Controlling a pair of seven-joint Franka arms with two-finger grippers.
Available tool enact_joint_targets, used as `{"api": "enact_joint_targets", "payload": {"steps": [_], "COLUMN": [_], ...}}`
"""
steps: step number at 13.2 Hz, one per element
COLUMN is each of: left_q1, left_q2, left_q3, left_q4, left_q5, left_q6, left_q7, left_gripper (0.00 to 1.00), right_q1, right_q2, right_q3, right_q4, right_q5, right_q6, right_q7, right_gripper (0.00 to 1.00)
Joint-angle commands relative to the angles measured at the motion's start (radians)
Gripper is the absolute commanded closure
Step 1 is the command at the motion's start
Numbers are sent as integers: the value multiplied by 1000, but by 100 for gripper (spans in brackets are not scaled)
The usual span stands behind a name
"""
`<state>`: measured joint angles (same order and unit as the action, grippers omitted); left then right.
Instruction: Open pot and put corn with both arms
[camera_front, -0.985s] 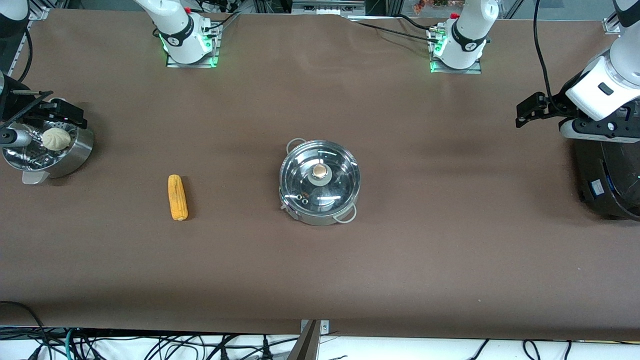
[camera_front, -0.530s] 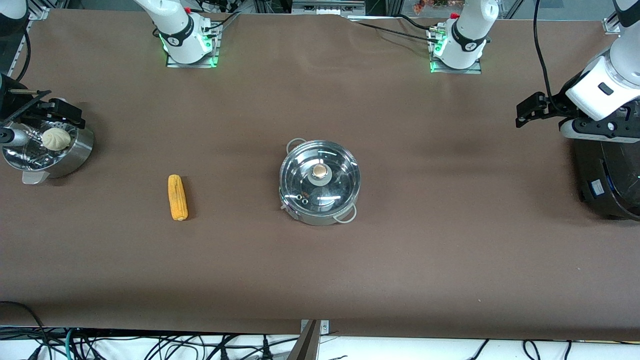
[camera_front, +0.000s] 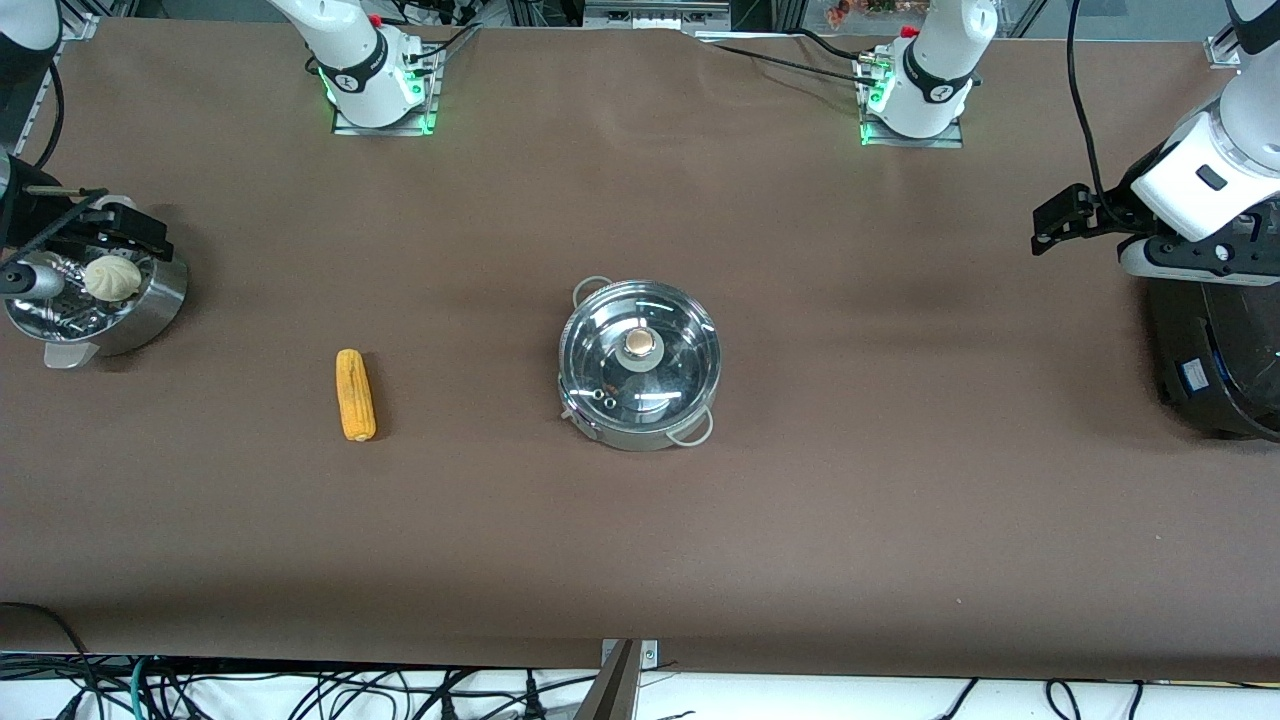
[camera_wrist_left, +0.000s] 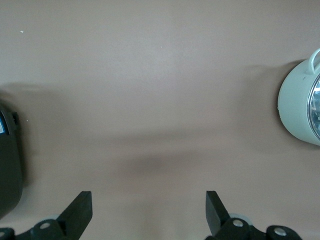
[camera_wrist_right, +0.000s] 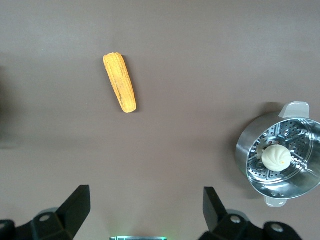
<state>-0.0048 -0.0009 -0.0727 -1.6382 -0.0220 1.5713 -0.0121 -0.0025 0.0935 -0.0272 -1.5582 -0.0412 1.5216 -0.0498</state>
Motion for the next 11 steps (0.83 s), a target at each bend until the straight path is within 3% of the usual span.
{"api": "enact_joint_targets", "payload": {"steps": [1,4,11], "left_q1": [0,-10,-225], "left_q2": [6,7,73], "left_q3": [-1,-4,-3], "left_q4": [26,27,29], "left_q5": [-12,-19,-26], "left_q6": [-22,-43,-57], "left_q7": [8,9,-3], "left_gripper": [0,0,0], "right_q1": [4,4,24], "right_q2": [25,37,113], "right_q3": [1,1,1], "right_q4": [24,21,17], "right_q5": [7,14,15], "right_q6": [8,26,72], "right_q7": [-7,-4,-7], "right_gripper": [0,0,0]}}
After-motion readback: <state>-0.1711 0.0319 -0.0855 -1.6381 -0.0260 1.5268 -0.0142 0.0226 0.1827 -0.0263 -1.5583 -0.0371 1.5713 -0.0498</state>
